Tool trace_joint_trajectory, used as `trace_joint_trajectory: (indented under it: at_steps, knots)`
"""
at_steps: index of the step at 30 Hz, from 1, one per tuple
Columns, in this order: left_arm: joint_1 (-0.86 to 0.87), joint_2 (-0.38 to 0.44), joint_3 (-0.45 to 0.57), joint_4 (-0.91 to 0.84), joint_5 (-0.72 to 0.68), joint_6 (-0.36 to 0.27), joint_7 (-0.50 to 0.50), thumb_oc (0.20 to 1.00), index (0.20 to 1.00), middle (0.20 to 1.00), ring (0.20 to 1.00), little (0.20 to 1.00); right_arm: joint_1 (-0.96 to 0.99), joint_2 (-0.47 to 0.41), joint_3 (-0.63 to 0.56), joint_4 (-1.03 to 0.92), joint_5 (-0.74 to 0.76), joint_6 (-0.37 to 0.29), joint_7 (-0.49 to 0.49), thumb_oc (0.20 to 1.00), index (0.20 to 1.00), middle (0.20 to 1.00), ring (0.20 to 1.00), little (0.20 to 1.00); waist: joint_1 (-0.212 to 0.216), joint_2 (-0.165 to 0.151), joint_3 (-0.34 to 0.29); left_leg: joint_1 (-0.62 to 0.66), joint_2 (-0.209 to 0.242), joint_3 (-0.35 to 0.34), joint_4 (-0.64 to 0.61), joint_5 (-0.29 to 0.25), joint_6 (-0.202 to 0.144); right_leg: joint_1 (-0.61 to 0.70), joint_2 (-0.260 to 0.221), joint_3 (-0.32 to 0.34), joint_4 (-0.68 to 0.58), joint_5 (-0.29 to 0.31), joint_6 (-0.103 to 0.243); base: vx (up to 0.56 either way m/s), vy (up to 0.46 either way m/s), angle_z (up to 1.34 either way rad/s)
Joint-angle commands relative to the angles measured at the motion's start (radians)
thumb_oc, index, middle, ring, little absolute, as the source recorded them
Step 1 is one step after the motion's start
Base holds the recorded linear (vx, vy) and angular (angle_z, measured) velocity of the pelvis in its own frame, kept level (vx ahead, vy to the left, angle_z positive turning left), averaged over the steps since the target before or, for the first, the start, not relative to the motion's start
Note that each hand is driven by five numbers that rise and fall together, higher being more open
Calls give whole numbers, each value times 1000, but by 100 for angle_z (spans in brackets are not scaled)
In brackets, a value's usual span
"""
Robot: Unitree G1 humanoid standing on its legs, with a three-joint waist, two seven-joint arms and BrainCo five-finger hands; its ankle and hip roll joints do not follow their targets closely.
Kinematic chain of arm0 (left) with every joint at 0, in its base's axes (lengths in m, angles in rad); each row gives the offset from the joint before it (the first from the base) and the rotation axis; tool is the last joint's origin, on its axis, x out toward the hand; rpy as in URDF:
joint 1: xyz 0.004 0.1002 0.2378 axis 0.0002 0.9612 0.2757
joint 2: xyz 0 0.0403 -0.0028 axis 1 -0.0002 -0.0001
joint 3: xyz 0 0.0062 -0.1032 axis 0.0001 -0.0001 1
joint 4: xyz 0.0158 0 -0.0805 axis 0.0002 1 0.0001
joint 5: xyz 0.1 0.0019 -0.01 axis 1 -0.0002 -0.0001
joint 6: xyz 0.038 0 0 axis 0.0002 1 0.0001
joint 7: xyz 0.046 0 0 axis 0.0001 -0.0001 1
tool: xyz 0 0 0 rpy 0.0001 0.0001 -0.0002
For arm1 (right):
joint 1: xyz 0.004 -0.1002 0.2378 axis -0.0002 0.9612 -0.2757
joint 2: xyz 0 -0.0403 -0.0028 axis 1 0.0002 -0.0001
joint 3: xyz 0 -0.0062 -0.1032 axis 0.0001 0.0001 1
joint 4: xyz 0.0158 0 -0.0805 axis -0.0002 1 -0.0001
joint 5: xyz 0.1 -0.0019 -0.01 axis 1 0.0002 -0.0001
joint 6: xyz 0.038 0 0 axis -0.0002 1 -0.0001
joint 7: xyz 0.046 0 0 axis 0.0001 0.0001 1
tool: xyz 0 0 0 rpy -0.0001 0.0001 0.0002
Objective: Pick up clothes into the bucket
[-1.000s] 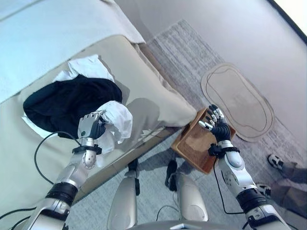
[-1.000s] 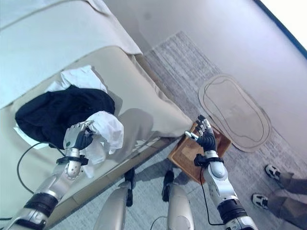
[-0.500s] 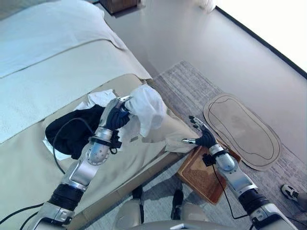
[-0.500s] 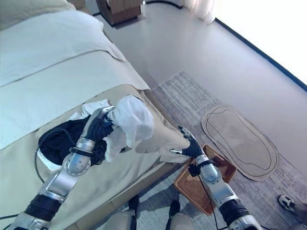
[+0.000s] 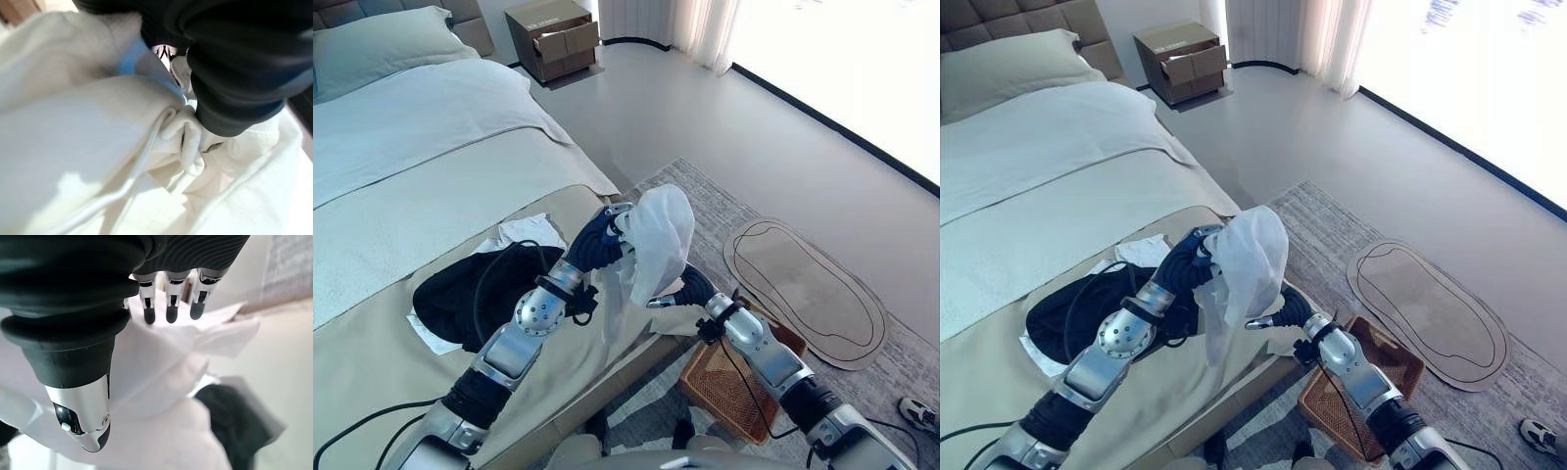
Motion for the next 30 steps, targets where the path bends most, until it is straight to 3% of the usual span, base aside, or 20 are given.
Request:
trace_joint_trajectory:
  at_steps: [1, 11, 12, 13, 14, 30]
  knots:
    - [-40, -28, -6, -73, -105, -38, -31, 200, 200, 200, 200, 200, -26, 31, 35, -61, 116, -24, 17, 1000, 1000, 1000, 1000, 1000, 1, -15, -46, 33, 67, 23, -2, -50, -43, -47, -108, -12, -66, 186, 85, 0, 0, 0]
    - [-5, -46, -41, -87, -260, -4, -94, 200, 200, 200, 200, 200, 13, 84, 9, -92, 318, -19, 16, 1000, 1000, 1000, 1000, 1000, -1, -13, -46, 32, 63, 24, 0, -51, -40, -46, -112, -17, -66, 187, 88, 0, 0, 0]
    - [-10, -63, -64, -71, -295, 4, -98, 200, 200, 200, 200, 200, 14, 102, 27, -75, 330, -21, 21, 959, 959, 959, 959, 959, -2, -12, -46, 32, 62, 25, 0, -51, -40, -46, -112, -18, -66, 187, 88, 0, 0, 0]
    - [-11, -63, -64, -69, -295, 3, -99, 200, 200, 200, 200, 200, 12, 104, 28, -71, 330, -23, 20, 551, 551, 551, 551, 551, -2, -13, -45, 32, 62, 25, 0, -52, -40, -45, -112, -19, -66, 187, 88, 0, 0, 0]
    - [-1, -61, -67, -76, -327, 8, -111, 200, 200, 200, 200, 200, 7, 103, 26, -41, 344, -24, 36, 200, 200, 200, 200, 200, 0, -12, -43, 30, 63, 22, 1, -51, -41, -45, -112, -19, -68, 187, 87, 0, 0, 0]
    - [61, -58, -12, -61, -359, 1, -128, 200, 200, 200, 200, 200, 121, 87, -77, -38, 471, -36, 60, 200, 200, 200, 200, 200, -4, -16, -52, 33, 66, 18, 7, -58, -44, -32, -110, -20, -70, 178, 86, 0, 0, 0]
